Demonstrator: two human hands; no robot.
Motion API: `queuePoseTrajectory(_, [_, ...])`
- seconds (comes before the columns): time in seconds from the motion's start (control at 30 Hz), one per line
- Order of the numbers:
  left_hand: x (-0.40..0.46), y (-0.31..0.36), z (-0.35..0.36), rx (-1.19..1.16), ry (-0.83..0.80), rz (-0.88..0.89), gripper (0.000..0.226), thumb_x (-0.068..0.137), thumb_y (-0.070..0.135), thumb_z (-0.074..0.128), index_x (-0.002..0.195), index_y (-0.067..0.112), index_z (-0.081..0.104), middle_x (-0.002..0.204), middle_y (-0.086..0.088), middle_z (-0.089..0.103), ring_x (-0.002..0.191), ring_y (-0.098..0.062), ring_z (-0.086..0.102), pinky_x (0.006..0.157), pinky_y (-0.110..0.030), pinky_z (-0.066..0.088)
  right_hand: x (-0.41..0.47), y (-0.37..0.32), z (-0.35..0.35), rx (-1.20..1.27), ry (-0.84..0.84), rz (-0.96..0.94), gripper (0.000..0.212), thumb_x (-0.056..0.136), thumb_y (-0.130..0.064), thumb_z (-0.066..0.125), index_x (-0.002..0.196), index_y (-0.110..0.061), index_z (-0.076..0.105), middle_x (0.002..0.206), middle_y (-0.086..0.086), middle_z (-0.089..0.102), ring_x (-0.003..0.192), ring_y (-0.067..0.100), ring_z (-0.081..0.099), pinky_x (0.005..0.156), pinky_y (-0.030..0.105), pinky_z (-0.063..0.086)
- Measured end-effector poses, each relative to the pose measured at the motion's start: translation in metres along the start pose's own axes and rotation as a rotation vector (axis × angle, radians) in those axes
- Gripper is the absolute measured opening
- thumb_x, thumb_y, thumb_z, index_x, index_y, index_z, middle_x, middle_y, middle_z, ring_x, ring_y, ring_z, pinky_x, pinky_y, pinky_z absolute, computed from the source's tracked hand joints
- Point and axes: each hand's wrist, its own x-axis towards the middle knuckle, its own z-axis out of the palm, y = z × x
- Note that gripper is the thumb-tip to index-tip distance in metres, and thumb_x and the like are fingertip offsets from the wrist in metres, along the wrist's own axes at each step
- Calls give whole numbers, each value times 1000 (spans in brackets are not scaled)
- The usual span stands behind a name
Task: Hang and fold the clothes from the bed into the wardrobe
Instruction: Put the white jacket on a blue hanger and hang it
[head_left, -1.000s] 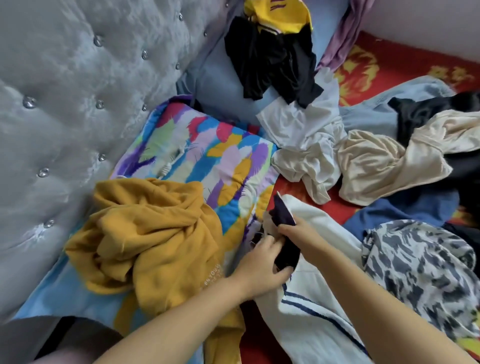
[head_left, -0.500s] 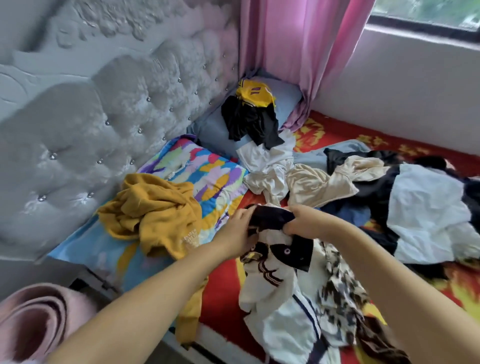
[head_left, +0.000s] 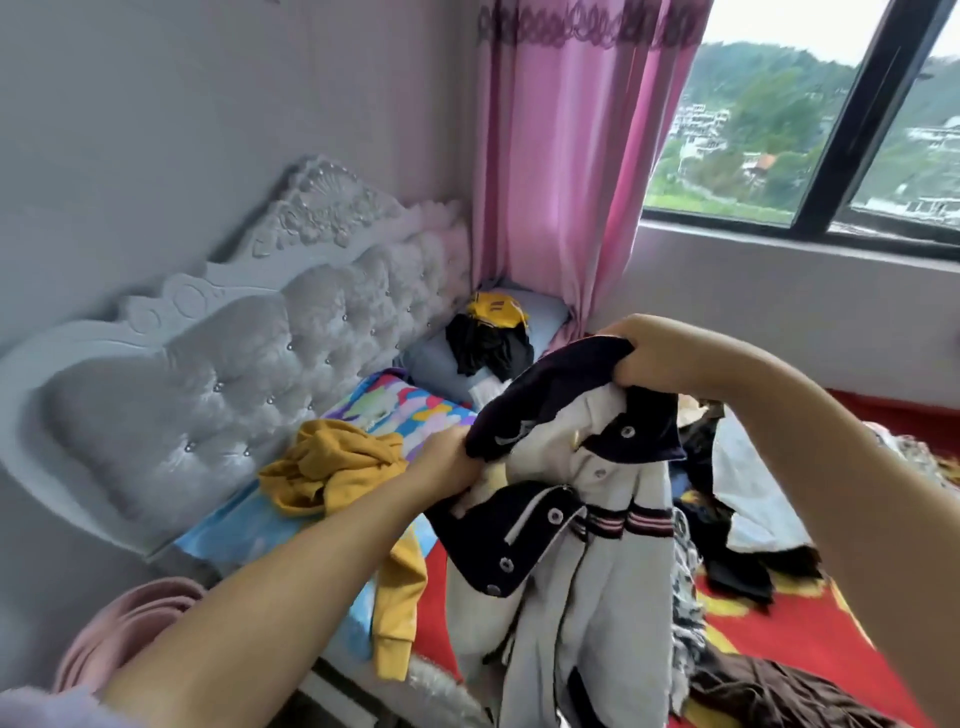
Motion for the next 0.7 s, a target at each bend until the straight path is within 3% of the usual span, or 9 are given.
queuePoseTrajectory(0.07, [-35, -4, -22, -62, 78, -67, 45, 75, 34, 40, 98, 2, 62, 107, -24, 64, 100, -38, 58, 69, -34, 35, -17, -7, 10, -29, 89, 59, 20, 74, 7, 43, 75, -1, 61, 59, 2, 53, 51, 12, 46, 42, 15, 36])
queuePoseTrajectory(0.13, [-71, -10, -39, -211, 149, -99, 41, 71, 35, 38, 85, 6, 62, 96, -25, 67, 92, -37, 61, 67, -35, 39, -35, -13, 29, -74, 120, 119, 22, 76, 5, 43, 75, -4, 63, 63, 3, 56, 58, 15, 51, 48, 19, 40])
queuePoseTrajectory(0.2, [-107, -12, -50, -344, 191, -124, 20, 84, 25, 50, 74, 9, 59, 80, -17, 66, 80, -31, 61, 66, -33, 44, -55, -17, 51, -90, 117, 180, 21, 78, 4, 45, 84, -3, 64, 76, 8, 62, 72, 23, 58, 59, 25, 44])
queuePoseTrajectory(0.27, [-141, -7, -61, -365, 231, -130, 21, 86, 13, 56, 65, 15, 56, 65, -3, 60, 66, -20, 57, 57, -20, 41, -77, -22, 69, -149, 88, 210, 20, 81, -1, 47, 92, 0, 64, 89, 12, 64, 82, 27, 61, 64, 25, 44])
queuePoseTrajectory(0.33, [-176, -2, -75, -351, 235, -133, 23, 85, 13, 58, 63, 16, 57, 57, 1, 59, 58, -17, 58, 57, -21, 45, -102, -30, 80, -223, 64, 202, 17, 87, -9, 51, 93, 0, 64, 91, 13, 63, 85, 28, 60, 50, 16, 34])
queuePoseTrajectory(0.43, [-228, -4, -105, -301, 237, -117, 23, 82, 6, 58, 61, 16, 58, 58, -5, 62, 54, -19, 60, 64, -34, 52, -123, -46, 85, -31, 113, 103, 15, 85, -4, 50, 79, 2, 62, 70, 8, 56, 68, 20, 50, 47, 14, 33])
queuePoseTrajectory(0.57, [-304, -18, -137, -126, 315, -156, 21, 80, 12, 65, 61, 18, 57, 64, -5, 64, 67, -24, 64, 61, -31, 46, -145, -84, 88, 204, 230, -13, 28, 77, 9, 42, 73, -4, 66, 50, -1, 53, 48, 16, 51, 45, 25, 44])
queuePoseTrajectory(0.63, [-347, -27, -135, -61, 374, -214, 25, 83, 21, 66, 61, 22, 53, 67, 0, 62, 71, -21, 61, 58, -28, 39, -164, -110, 92, 287, 269, -123, 35, 74, 13, 40, 70, -9, 66, 52, 1, 55, 49, 20, 53, 49, 33, 51])
queuePoseTrajectory(0.7, [-394, -37, -120, -32, 389, -316, 24, 82, 33, 65, 64, 23, 52, 71, 1, 61, 72, -19, 58, 58, -28, 38, -186, -135, 101, 365, 294, -229, 38, 71, 14, 40, 82, -5, 72, 63, 5, 62, 59, 22, 58, 61, 38, 54])
